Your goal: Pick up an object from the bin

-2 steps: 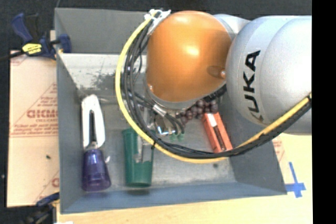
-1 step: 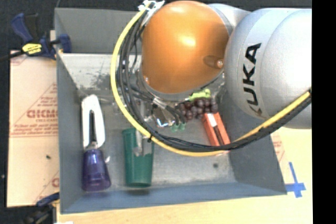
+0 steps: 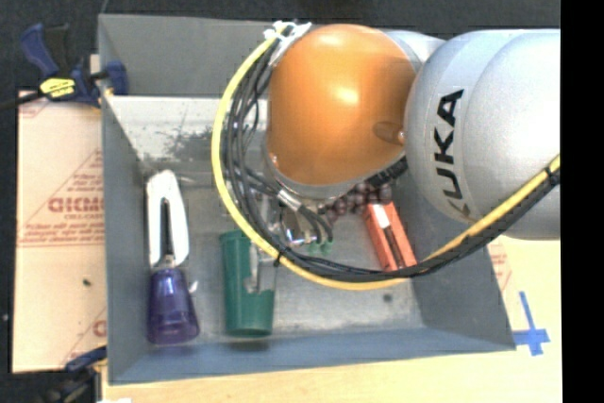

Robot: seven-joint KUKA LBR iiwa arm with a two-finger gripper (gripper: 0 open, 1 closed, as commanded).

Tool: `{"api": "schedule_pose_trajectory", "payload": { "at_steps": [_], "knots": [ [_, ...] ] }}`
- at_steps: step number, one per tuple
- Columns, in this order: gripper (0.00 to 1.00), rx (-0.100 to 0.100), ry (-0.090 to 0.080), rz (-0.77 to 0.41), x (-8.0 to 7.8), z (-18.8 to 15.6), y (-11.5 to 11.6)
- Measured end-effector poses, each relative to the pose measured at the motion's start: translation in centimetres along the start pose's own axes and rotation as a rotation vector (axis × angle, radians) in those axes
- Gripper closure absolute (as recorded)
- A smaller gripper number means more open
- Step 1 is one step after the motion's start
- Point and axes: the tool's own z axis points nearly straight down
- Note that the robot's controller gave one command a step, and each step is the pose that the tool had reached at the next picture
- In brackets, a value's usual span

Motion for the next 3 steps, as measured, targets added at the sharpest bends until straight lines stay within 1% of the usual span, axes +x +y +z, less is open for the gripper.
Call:
{"api": "schedule_pose_trajectory", "payload": {
  "at_steps": [1,2,3],
  "knots": [
    [0.00,-0.002,-0.013,-0.182,-0.1,2.0,0.6],
    [0.00,-0.001,-0.004,-0.054,-0.3,4.1,1.8],
    [0.00,-0.001,-0.019,-0.202,-0.2,1.7,-0.8]
  ]
}}
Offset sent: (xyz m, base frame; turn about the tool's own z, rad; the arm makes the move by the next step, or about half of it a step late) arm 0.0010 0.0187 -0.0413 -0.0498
